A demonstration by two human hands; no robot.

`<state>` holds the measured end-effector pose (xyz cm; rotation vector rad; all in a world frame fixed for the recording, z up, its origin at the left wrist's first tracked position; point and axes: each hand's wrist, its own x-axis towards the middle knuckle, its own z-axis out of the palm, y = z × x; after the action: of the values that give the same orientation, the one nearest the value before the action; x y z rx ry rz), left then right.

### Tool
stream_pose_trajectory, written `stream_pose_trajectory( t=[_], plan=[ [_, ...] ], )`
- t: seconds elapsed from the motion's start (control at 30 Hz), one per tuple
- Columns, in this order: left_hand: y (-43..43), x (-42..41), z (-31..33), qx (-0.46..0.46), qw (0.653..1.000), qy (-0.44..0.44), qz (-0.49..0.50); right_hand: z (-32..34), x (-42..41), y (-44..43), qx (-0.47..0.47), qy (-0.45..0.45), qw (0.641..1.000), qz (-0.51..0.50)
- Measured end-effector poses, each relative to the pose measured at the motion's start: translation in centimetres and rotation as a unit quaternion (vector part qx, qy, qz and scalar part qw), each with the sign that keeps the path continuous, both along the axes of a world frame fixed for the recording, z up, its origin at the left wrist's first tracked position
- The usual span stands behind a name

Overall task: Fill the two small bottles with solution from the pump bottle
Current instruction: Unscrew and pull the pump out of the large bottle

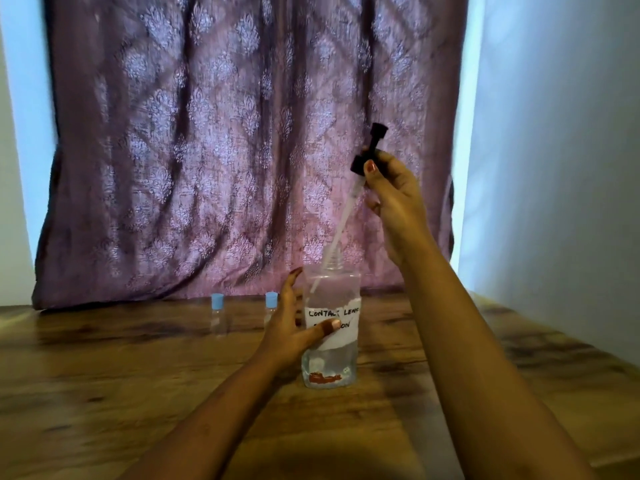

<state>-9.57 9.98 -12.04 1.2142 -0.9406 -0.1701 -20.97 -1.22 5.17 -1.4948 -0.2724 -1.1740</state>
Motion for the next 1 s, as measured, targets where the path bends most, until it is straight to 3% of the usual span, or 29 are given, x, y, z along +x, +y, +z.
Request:
stream_pose_trajectory(
  t=[0.17, 0.3, 0.37, 0.47, 0.6, 0.73, 0.83, 0.93, 1.0],
  plan=[
    [0.6, -1.0, 1.0, -0.030, 0.996, -0.075, 0.040, 2.5, -4.2, 0.8, -0.018, -0.066, 0.996, -0.054],
    [1.1, -1.4, 1.4, -0.051, 0.995, -0.072, 0.040, 2.9, -7.4, 0.6, -0.003, -0.124, 0.985, -0.121],
    [1.2, -1.5, 1.1, -0.047, 0.996, -0.066, 0.032, 2.7, -8.7, 0.3, 0.004, -0.160, 0.972, -0.174],
    [1.0, -1.5, 0.6, -0.043, 0.997, -0.053, 0.032, 0.8, -9.5, -1.0, -0.061, -0.172, 0.939, -0.292],
    [1.0, -1.4, 0.5, -0.031, 0.998, -0.040, 0.047, -5.4, -7.9, -3.2, -0.194, -0.068, 0.897, -0.393],
    [1.0, -0.8, 0.2, -0.013, 0.997, -0.055, 0.056, -12.7, -5.7, -4.6, -0.355, 0.107, 0.871, -0.323],
    [1.1, -0.6, 0.2, -0.005, 0.996, -0.071, 0.051, -16.7, -4.5, -5.8, -0.479, 0.210, 0.789, -0.322],
    [1.2, -0.3, 0.3, 0.007, 0.996, -0.080, 0.047, -17.8, -4.0, -6.5, -0.526, 0.272, 0.754, -0.285],
    [1.2, -0.3, 0.4, 0.022, 0.995, -0.091, 0.043, -18.1, -3.7, -6.9, -0.580, 0.290, 0.711, -0.273]
  ],
)
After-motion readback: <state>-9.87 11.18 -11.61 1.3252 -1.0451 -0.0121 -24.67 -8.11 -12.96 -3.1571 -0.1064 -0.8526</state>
